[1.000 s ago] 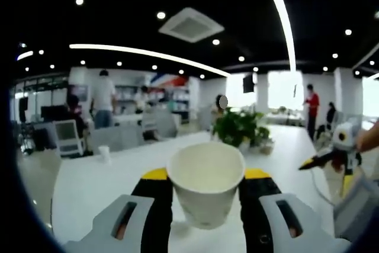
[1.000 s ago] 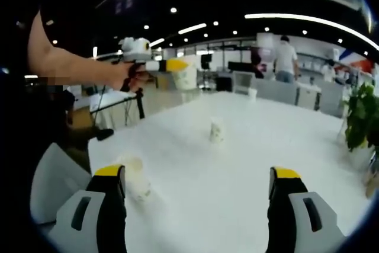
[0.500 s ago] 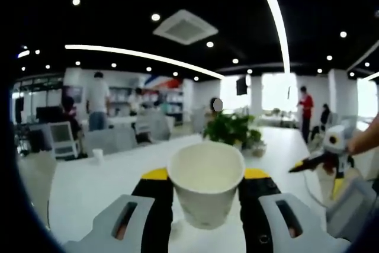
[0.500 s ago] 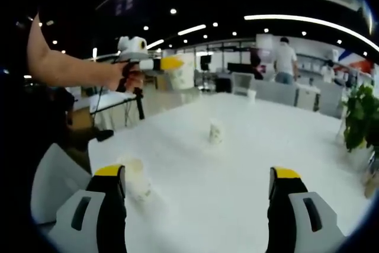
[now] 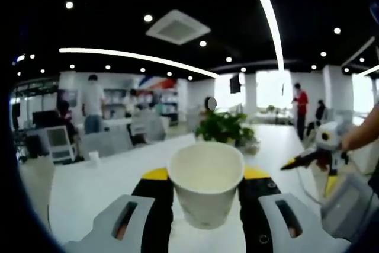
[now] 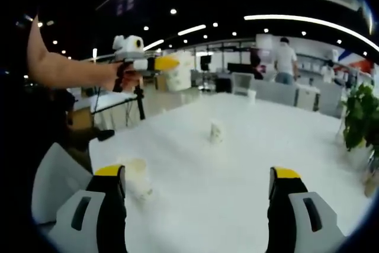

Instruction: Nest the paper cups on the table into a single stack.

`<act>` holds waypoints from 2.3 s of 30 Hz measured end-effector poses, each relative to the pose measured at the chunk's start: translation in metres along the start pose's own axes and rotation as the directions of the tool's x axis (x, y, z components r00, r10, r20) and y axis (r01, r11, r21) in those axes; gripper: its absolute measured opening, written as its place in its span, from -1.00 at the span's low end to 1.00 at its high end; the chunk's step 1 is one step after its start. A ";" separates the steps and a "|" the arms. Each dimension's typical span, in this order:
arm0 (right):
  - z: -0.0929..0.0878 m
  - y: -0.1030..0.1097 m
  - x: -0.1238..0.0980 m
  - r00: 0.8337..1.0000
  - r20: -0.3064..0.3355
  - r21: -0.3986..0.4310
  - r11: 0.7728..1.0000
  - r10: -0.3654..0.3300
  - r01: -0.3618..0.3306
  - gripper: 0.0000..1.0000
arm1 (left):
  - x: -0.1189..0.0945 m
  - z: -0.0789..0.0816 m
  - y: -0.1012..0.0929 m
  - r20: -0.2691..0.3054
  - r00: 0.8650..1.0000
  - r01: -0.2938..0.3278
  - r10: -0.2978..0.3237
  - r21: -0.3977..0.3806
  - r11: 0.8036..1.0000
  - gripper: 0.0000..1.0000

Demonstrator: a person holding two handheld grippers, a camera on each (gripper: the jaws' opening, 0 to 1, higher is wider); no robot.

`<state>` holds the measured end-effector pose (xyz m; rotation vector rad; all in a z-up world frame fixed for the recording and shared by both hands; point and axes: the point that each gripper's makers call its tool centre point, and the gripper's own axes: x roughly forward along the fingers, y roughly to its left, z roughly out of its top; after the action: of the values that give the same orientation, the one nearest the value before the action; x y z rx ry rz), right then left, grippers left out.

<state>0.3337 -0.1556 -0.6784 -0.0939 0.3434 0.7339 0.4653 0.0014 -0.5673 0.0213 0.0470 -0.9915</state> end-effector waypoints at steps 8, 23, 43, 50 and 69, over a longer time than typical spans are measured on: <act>0.000 -0.001 -0.004 1.000 0.007 0.001 1.000 -0.002 0.002 1.00 | -0.006 -0.002 -0.015 0.001 1.000 0.007 -0.007 0.003 1.000 -0.19; -0.009 0.001 -0.010 1.000 -0.004 0.003 1.000 -0.002 0.002 1.00 | -0.013 -0.009 -0.052 -0.015 0.999 0.048 -0.048 0.051 0.998 -0.17; -0.007 0.004 -0.011 1.000 0.003 -0.001 1.000 0.010 -0.010 1.00 | -0.022 -0.016 -0.079 -0.008 0.998 0.056 -0.056 0.044 0.997 -0.18; -0.007 0.006 -0.010 1.000 0.003 -0.003 1.000 0.014 -0.014 1.00 | -0.026 -0.016 -0.084 0.007 0.999 0.049 -0.049 0.027 0.998 -0.18; -0.015 0.010 -0.006 1.000 -0.017 -0.021 1.000 0.022 -0.022 1.00 | -0.035 -0.021 -0.099 -0.003 0.999 0.044 -0.043 0.036 0.998 -0.18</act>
<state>0.3189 -0.1548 -0.6902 -0.1171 0.3532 0.7588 0.3633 -0.0228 -0.5860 0.0546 0.0313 -1.0358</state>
